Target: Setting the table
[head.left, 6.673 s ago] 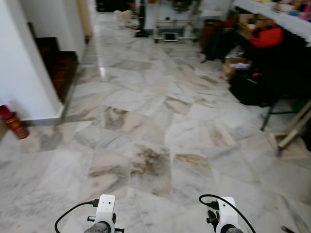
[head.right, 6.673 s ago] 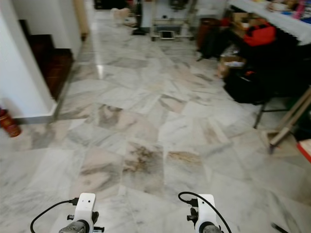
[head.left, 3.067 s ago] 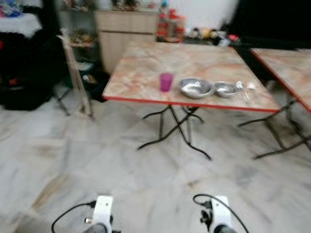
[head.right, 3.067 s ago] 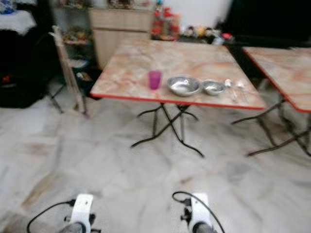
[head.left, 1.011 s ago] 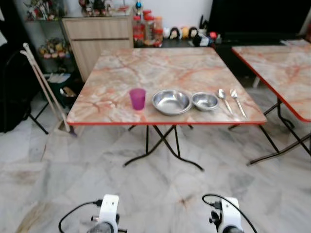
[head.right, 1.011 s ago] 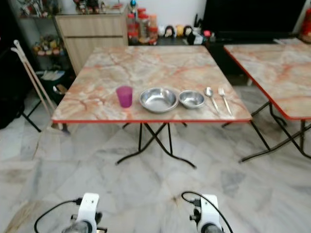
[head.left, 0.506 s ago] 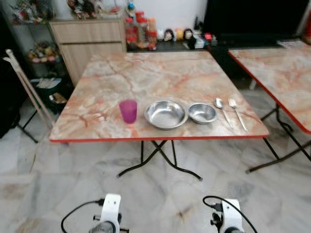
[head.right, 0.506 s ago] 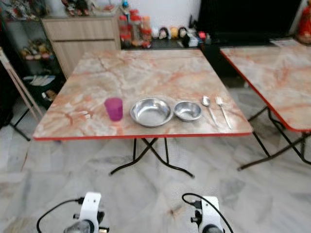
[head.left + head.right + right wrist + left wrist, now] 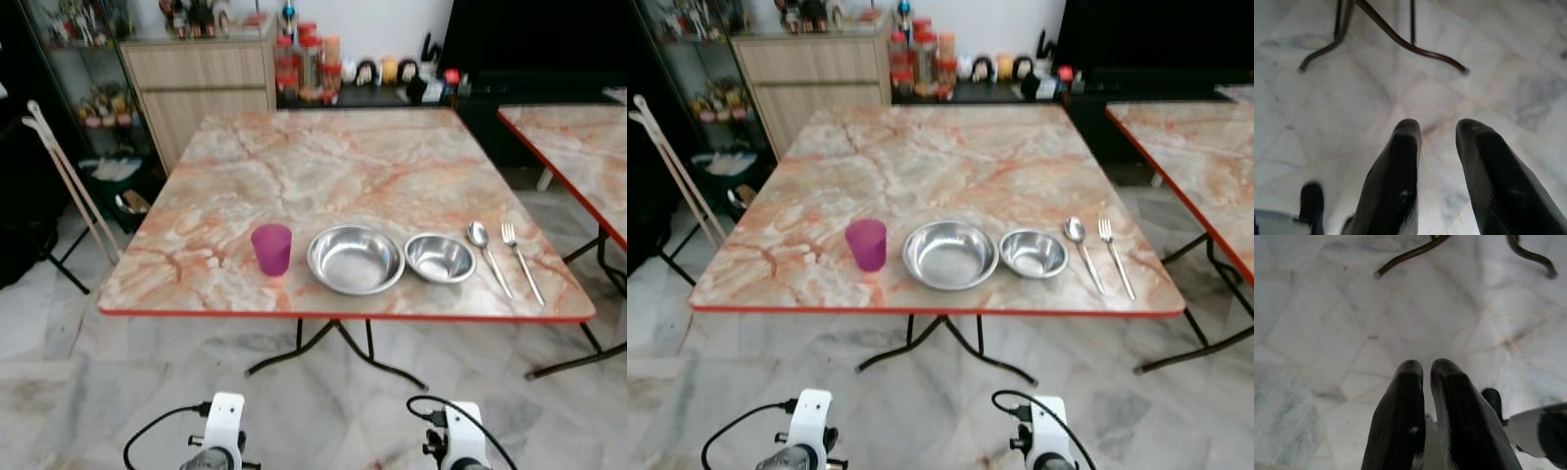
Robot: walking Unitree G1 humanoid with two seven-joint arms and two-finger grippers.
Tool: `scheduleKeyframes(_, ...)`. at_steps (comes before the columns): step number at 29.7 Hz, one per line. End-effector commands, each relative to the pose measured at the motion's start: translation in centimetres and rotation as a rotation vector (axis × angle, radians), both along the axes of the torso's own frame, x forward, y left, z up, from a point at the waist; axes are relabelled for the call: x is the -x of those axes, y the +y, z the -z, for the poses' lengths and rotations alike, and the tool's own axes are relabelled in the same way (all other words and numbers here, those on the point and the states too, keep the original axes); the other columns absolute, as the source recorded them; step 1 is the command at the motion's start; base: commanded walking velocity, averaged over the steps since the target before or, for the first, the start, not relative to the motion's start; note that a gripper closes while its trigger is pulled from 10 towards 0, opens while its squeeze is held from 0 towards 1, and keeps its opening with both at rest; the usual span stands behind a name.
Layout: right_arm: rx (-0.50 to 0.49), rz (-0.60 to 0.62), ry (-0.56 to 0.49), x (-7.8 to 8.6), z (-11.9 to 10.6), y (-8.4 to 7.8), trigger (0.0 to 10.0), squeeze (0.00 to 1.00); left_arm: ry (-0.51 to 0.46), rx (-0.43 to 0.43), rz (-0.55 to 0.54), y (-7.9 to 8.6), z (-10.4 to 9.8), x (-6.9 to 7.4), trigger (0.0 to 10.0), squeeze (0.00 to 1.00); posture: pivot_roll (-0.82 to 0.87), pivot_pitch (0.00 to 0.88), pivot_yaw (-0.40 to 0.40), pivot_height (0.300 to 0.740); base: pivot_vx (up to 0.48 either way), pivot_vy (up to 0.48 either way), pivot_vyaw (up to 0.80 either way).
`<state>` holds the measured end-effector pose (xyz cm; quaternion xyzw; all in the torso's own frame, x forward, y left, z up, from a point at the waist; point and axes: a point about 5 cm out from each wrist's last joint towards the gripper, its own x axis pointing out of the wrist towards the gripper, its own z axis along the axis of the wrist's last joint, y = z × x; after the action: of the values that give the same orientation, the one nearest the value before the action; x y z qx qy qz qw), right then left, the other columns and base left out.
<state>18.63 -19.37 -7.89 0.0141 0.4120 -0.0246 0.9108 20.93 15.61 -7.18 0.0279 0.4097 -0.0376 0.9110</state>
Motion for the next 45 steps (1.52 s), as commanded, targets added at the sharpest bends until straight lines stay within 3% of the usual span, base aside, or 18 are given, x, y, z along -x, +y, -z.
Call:
scheduleKeyframes(1, -0.02, -0.013, -0.009, -0.4, -0.1, 1.0, 10.0, 0.0, 0.02, -0.024, -0.008, 0.9, 0.2, 0.4, 10.0, 0.0, -0.01, 0.0, -0.029, 0.74, 0.0, 0.0, 0.0)
scheduleKeyframes(8, -0.017, -0.021, -0.006, -0.3, 0.0, 1.0, 10.0, 0.0, 0.015, -0.039, 0.013, 0.9, 0.2, 0.4, 10.0, 0.0, -0.01, 0.0, -0.028, 0.74, 0.0, -0.042, 0.0)
scheduleKeyframes(27, -0.014, -0.029, 0.0, -0.2, 0.1, 1.1, 10.0, 0.0, 0.016, -0.035, 0.01, 0.8, 0.2, 0.5, 10.0, 0.0, -0.01, 0.0, -0.03, 0.74, 0.0, -0.412, 0.0)
scheduleKeyframes(34, -0.015, -0.028, 0.0, -0.1, 0.1, 1.1, 10.0, 0.0, 0.007, -0.027, -0.01, 1.0, 0.2, 0.4, 10.0, 0.0, 0.0, 0.0, -0.031, 0.74, 0.0, 0.0, 0.0)
scheduleKeyframes(40, -0.012, -0.03, -0.001, -0.1, 0.1, 1.1, 10.0, 0.0, -0.142, -0.004, -0.078, 2.0, -1.7, -2.1, 10.0, 0.0, 0.0, 0.0, -0.031, 0.74, 0.0, 0.0, 0.0)
scheduleKeyframes(45, -0.011, -0.031, 0.005, 0.0, 0.2, 1.1, 10.0, 0.0, -0.269, 0.004, -0.14, 3.4, -3.1, -3.3, 10.0, 0.0, 0.01, 0.0, -0.032, 0.74, 0.0, 0.0, 0.0)
